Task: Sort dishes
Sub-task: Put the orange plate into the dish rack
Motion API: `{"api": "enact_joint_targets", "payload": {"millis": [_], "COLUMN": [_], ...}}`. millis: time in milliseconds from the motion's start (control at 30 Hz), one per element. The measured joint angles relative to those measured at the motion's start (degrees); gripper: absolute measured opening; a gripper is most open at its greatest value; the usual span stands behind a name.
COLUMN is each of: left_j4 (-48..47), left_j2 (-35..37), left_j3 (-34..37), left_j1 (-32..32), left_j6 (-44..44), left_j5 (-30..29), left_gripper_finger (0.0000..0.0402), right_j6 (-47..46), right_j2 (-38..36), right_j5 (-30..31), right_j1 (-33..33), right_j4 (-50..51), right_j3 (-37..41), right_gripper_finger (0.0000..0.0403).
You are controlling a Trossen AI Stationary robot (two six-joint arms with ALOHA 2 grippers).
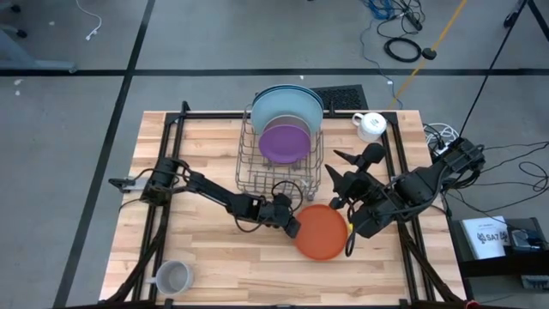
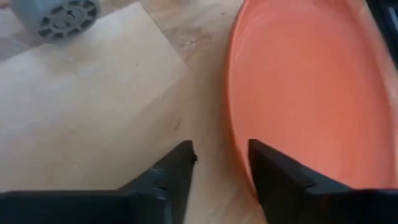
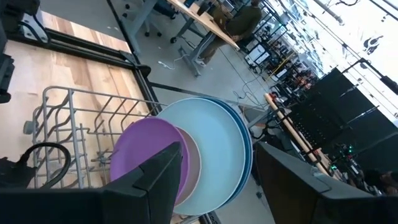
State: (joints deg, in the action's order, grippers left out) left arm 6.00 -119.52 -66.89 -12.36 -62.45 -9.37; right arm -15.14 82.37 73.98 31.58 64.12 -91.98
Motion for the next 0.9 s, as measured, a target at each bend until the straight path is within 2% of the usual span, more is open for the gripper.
{"api": "enact_joint_targets", "payload": {"millis": [167,233,467,567,700,800,900], "left_j4": [-0.35,0.15,0.51,-0.82,-3.91,-6.63,-10.63], "left_j2": [-0.13,-0.19,2.25,5.58,12.62,18.64,25.33], "left_j3": [-0.17,-0.19,-0.15,-0.75,-0.94,-0.92,-0.98], "left_j1": [0.06,0.11,-0.95,-2.11,-3.2,-3.94,-4.81], "left_j6": [1.8,1.73,5.99,8.64,12.91,16.47,18.45], "left_j5": [-1.27,-1.23,2.61,2.73,-1.61,-5.24,-10.65], "left_gripper_finger": [0.0043,0.0014,0.0004,0.0003,0.0002,0.0001,0.0001], "right_j6": [-0.03,-0.04,-0.04,-0.06,-0.79,-0.61,-1.03], "right_j2": [0.0,0.0,0.0,0.0,0.0,0.0,0.0], "right_j5": [0.0,0.02,0.02,2.22,6.66,7.38,11.15], "right_j1": [-0.04,-0.03,-0.05,-0.02,0.77,1.36,1.8], "right_j4": [0.0,0.0,0.11,0.45,0.34,0.02,-0.11], "right_j3": [0.0,0.0,0.0,0.0,-0.04,-0.07,-0.07], "right_gripper_finger": [0.0199,0.0199,0.0199,0.0199,0.0199,0.0199,0.0199]}}
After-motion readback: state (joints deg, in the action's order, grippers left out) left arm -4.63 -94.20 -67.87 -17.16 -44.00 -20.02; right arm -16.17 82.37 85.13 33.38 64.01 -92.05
